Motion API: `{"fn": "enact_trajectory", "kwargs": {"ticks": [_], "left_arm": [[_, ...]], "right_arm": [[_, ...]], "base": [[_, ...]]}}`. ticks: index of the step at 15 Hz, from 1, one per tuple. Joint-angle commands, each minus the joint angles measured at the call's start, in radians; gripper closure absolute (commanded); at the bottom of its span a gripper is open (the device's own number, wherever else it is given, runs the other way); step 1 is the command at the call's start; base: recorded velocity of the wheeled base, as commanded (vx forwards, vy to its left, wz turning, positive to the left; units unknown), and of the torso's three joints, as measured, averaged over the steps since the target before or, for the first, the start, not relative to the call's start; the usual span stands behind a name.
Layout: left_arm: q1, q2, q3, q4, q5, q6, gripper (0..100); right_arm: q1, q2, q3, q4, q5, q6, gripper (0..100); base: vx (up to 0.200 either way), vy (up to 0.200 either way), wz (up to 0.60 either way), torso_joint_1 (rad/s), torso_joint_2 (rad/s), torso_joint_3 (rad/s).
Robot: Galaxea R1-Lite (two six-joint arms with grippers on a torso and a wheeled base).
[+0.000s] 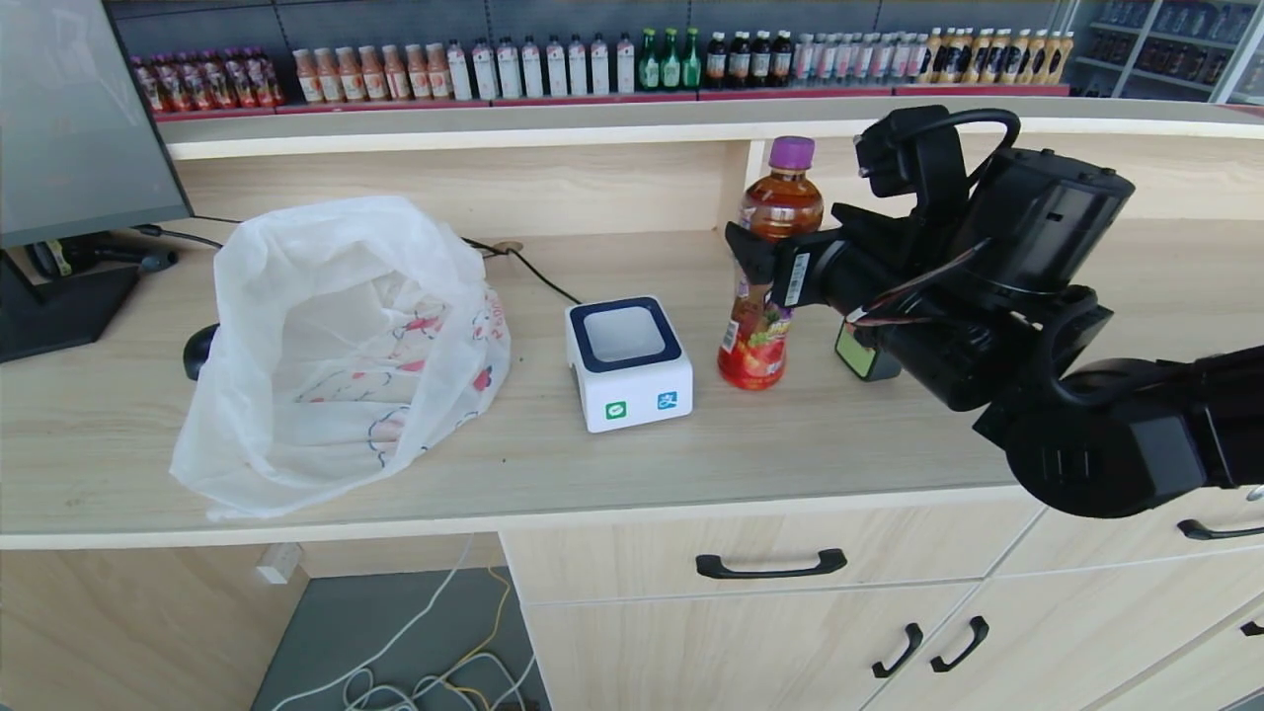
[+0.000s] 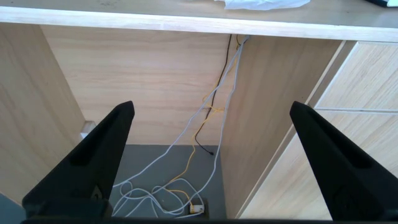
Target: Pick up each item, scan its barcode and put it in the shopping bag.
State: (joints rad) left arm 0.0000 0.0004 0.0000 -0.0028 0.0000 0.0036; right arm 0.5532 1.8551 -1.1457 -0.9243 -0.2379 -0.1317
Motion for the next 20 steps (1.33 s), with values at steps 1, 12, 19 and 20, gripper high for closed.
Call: {"fn": "enact_trajectory", "kwargs": {"ticks": [1,12,19,20], "left_arm": [[0.0,0.0,0.0,0.0,0.0,-0.001,0],[0.0,0.0,0.0,0.0,0.0,-0.001,0],[0.0,0.0,0.0,0.0,0.0,-0.001,0],[0.0,0.0,0.0,0.0,0.0,-0.001,0]], "right_arm": [[0.001,0.027,0.0,-0.015,0.0,0.0,0],[0.001,0.15,0.004,-0.192,-0.021,-0.002,0],[0.001,0.167,0.004,-0.222,-0.021,0.0,0],[0.001,0.168,0.004,-0.229,-0.021,-0.002,0]], "base": [[0.0,0.0,0.0,0.0,0.0,0.0],[0.0,0.0,0.0,0.0,0.0,0.0],[0.0,0.0,0.0,0.0,0.0,0.0],[0.0,0.0,0.0,0.0,0.0,0.0]]}}
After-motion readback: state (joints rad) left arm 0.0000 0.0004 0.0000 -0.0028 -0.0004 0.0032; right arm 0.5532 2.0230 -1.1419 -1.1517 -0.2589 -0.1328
